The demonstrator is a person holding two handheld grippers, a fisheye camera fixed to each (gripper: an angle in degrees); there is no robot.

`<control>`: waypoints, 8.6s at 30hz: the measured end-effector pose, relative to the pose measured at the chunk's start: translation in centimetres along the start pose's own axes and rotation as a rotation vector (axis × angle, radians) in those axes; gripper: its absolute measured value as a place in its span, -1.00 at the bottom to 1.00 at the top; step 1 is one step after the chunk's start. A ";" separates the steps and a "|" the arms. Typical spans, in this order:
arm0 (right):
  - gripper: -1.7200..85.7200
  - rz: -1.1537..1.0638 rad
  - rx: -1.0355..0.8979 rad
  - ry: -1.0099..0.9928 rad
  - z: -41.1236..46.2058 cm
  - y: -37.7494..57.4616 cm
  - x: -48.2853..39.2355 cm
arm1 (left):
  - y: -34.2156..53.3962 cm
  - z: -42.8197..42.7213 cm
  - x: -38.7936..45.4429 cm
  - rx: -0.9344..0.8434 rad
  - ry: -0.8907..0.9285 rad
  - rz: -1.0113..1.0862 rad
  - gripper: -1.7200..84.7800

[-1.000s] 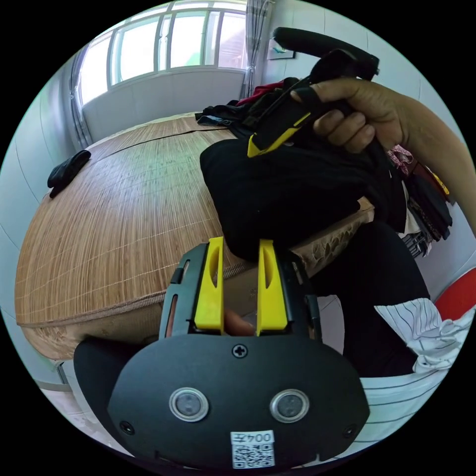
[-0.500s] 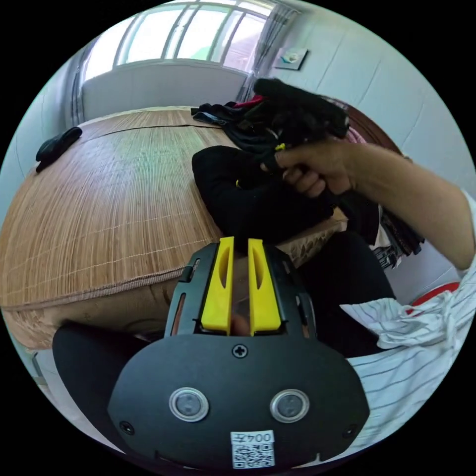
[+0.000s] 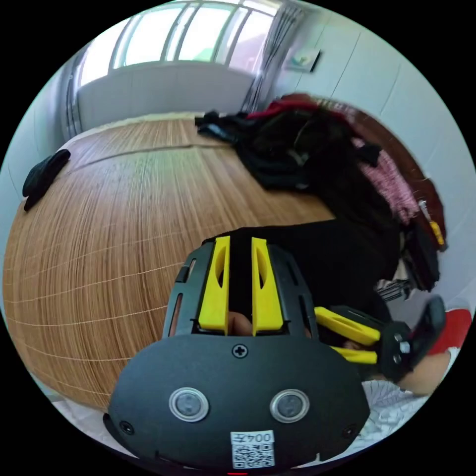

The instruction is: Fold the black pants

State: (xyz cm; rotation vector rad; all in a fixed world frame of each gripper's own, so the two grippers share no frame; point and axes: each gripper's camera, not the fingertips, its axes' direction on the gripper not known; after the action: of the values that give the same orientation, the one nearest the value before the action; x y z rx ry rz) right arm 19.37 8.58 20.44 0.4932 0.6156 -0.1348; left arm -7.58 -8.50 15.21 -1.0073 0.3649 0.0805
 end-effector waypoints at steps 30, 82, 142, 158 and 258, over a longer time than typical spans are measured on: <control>-0.73 1.049 0.154 -0.395 -8.6 21.0 34.9 | 11.2 -4.7 6.6 0.028 0.055 0.000 -0.89; -0.73 -0.047 -0.185 -0.260 -4.2 6.0 22.0 | 25.2 -2.2 0.2 0.077 0.097 0.178 -0.89; -0.86 -0.070 0.068 -0.027 -4.1 7.0 0.5 | 7.8 -5.1 3.1 0.173 -0.031 -0.058 -0.95; -0.85 -0.085 0.094 -0.010 -1.3 8.2 -2.6 | 6.3 -5.4 6.1 0.113 0.036 -0.021 -0.95; -0.78 -0.108 0.056 -0.273 0.3 6.1 6.6 | 3.0 -16.5 -5.3 0.219 -0.104 -0.253 -0.95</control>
State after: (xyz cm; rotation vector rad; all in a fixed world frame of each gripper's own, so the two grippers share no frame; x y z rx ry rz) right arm 26.43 13.93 19.23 0.4856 0.3717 -0.3171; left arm -17.53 -20.21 6.67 -0.8220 0.1450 -0.1325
